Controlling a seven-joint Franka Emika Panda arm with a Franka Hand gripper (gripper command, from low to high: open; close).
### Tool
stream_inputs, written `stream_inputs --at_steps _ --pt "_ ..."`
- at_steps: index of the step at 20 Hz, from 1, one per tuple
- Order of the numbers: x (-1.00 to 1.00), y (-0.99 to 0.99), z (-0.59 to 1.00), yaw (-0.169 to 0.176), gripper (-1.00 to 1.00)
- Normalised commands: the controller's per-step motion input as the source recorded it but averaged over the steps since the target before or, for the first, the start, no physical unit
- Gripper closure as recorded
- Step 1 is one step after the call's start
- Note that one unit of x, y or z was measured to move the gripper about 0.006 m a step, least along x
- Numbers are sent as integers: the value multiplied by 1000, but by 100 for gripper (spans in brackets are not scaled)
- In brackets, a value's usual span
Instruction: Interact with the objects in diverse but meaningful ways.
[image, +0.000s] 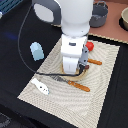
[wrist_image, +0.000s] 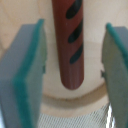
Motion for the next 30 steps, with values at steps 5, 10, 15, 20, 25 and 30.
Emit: stream_inputs --at_steps 5,10,15,20,25,30 --pt "81 -20 507 -6 -100" --pt "-11 131 1000 -1 -100" --pt "-236 91 781 0 -100" --pt "-511 0 645 0 -100" --pt "-606 -181 408 -9 -100" --pt "-659 -495 138 -24 -100"
